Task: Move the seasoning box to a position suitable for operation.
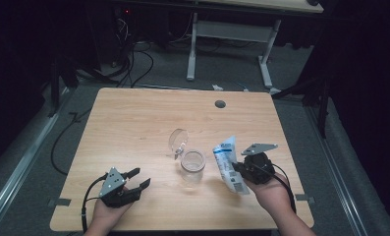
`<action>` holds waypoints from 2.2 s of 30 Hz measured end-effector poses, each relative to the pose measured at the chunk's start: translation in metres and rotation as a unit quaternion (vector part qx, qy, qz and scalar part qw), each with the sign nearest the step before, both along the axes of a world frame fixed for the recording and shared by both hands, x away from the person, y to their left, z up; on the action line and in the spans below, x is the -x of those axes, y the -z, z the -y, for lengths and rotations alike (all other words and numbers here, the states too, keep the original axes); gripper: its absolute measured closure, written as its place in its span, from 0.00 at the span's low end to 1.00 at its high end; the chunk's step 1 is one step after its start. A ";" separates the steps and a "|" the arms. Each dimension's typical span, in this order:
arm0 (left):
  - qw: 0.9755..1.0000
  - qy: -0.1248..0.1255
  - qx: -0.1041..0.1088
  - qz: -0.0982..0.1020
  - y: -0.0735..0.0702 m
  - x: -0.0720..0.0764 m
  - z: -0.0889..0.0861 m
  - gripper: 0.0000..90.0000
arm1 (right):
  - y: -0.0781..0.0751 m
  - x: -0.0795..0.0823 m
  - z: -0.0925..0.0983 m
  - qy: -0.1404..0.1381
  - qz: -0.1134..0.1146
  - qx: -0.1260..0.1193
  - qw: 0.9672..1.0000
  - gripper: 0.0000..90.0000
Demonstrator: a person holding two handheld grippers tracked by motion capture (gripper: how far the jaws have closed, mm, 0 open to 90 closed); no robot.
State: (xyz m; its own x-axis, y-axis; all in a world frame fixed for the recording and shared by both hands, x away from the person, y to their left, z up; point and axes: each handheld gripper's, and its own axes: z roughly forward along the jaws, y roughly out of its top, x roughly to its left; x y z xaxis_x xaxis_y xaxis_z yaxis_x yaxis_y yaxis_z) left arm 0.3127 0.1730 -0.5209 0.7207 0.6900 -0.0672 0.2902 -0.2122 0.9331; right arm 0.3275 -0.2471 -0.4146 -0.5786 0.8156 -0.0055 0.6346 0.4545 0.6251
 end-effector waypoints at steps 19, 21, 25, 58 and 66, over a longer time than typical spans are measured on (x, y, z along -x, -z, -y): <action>1.000 0.007 -0.004 0.004 0.000 0.001 0.004 0.47 | -0.016 -0.003 0.001 -0.023 -0.063 0.056 0.996 1.00; 1.000 0.008 -0.005 0.004 0.000 0.001 0.004 0.47 | -0.018 -0.004 0.000 -0.022 -0.069 0.063 0.995 1.00; 1.000 0.009 -0.005 0.004 0.000 0.001 0.004 0.47 | -0.021 -0.005 0.000 -0.023 -0.077 0.072 0.994 1.00; 0.999 0.037 -0.022 0.012 -0.002 0.005 0.017 0.46 | -0.031 -0.005 -0.006 -0.036 -0.117 0.132 0.984 1.00; 0.995 0.096 -0.014 0.025 -0.009 0.024 0.061 0.41 | -0.037 -0.002 -0.006 -0.040 -0.122 0.134 0.983 1.00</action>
State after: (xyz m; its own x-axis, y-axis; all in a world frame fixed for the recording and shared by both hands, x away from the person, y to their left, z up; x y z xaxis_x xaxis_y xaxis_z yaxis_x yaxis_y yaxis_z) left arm 0.2887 0.1121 -0.5121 0.8411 0.5407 -0.0108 0.1959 -0.2861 0.9380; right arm 0.3298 -0.2412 -0.3772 -0.6517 0.7555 -0.0668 0.7061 0.6366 0.3101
